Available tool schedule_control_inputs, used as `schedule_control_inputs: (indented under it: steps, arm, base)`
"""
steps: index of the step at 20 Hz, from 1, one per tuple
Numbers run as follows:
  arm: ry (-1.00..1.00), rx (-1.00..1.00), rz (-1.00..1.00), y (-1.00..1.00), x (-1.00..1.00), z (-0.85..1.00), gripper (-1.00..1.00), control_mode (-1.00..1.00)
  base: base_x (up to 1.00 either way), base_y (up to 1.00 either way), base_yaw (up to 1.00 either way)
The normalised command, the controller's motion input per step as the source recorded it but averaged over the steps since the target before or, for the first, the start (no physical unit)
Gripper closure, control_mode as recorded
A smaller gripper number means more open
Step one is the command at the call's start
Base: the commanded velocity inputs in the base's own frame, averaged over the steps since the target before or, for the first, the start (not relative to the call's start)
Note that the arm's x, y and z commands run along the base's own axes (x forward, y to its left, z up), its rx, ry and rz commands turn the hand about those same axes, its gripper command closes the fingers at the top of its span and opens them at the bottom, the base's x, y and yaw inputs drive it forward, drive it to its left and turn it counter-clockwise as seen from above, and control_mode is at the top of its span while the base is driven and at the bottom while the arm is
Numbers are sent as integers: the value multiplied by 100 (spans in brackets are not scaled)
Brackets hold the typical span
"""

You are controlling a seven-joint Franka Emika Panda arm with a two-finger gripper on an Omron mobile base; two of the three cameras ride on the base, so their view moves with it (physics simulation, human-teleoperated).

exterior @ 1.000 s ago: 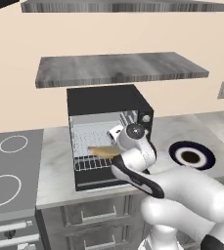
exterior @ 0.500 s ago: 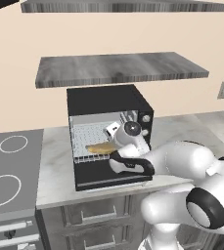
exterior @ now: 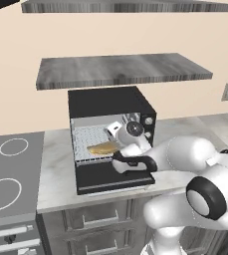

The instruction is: Pull the toaster oven rack outwards. Pick up the baguette from the plate and place it on the toaster oven rack. Close the toaster oven door fully and set the temperature to the lowest setting.

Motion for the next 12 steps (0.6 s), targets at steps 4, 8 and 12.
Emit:
schedule_control_inputs:
  steps: [4,8,12]
  arm:
    - [-24,0,0,3,0,0,-100,-100]
    - [-24,0,0,16,0,0,-100,-100]
    - [-34,5,0,0,-1,20,-100,-100]
  base:
    - [0,0,0]
    - [0,0,0]
    - [0,0,0]
